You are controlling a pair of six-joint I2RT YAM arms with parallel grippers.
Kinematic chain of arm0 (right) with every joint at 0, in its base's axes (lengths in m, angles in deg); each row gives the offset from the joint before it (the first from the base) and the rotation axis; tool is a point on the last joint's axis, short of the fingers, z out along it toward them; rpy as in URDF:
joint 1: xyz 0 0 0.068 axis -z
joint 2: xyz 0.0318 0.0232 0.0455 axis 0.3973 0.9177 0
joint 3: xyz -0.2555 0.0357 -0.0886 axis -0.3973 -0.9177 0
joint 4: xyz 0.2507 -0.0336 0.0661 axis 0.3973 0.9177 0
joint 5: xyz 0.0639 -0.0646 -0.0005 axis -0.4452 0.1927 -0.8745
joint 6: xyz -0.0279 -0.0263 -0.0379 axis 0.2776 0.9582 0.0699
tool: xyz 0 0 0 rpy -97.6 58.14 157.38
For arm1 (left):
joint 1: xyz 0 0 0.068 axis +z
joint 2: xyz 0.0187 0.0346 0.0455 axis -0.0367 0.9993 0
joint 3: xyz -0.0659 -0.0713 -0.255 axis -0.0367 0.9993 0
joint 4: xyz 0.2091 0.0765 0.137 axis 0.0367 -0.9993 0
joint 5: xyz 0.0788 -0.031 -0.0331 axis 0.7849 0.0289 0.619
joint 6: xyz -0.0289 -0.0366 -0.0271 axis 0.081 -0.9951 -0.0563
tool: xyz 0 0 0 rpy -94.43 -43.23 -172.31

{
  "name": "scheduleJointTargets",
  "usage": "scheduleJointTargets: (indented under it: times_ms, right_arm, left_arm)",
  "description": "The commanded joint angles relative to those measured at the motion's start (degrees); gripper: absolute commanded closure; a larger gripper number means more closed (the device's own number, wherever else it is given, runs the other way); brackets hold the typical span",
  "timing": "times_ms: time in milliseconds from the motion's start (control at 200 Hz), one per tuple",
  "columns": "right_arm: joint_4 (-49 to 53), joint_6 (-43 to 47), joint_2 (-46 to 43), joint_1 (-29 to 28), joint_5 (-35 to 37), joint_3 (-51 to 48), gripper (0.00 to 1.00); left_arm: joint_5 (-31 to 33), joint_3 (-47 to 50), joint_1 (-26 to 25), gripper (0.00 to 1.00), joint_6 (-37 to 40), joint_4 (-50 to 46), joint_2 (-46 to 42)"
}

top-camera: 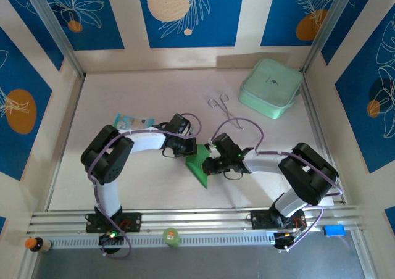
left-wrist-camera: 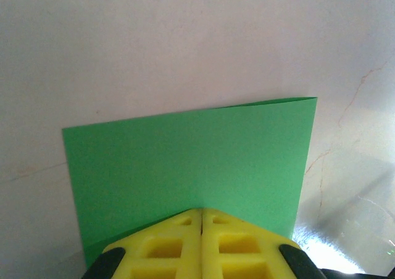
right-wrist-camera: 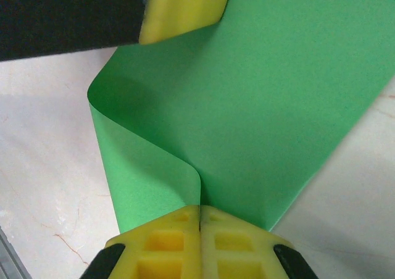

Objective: Fold a paper plane with a square sheet of paper (pick it up from the middle)
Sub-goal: Third fold the triangle at the center of the table.

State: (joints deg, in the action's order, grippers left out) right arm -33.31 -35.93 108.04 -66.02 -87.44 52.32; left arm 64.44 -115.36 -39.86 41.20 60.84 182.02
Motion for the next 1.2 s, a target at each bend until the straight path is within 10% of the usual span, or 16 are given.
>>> scheduleJointTargets:
  times_ms: [0,1195]
  right_arm:
    - [1.7,0.5,0.6,0.1,0.5,1.3,1.0]
    - [3.4,1.5,-0.5,0.1,1.2,2.3,1.0]
  left_arm:
    - [0.7,1.2,0.6,0.92,-0.3,-1.2,0.2]
    - [0.7,1.5,0.6,0.94,-0.5,-0.9,0.0]
